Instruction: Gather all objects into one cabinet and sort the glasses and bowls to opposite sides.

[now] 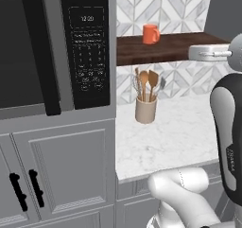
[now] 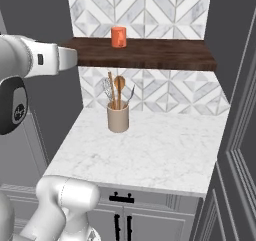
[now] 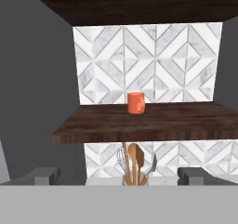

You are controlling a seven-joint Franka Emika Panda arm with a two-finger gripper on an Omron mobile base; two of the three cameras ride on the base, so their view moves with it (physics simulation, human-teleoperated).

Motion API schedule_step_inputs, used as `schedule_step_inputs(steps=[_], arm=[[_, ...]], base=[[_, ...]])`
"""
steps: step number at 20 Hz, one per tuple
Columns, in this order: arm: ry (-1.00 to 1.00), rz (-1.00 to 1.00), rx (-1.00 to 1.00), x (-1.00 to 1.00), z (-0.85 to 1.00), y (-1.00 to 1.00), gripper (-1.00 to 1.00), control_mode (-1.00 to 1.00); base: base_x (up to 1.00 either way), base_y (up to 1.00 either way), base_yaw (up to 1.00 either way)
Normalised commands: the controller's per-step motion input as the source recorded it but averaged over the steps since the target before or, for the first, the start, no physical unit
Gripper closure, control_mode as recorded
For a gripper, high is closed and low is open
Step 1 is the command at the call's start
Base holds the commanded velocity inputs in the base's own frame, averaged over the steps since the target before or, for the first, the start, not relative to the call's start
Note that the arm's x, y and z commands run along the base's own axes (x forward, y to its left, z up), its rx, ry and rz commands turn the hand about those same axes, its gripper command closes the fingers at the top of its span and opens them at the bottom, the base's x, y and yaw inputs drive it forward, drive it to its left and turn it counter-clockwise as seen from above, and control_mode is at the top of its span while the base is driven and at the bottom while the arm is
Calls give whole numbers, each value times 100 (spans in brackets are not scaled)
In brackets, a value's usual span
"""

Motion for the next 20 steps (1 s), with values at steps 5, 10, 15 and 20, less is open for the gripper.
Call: schedule_step_inputs(steps=[5,10,15,20], arm=[[0,0,0,0,0,0,-100,100],[0,0,0,0,0,0,-100,100],[0,0,0,0,0,0,-100,100],[0,0,2,4,0,-2,-100,-100]], base=[[21,-1,0],[25,-5,1],[10,0,0],[0,0,0]])
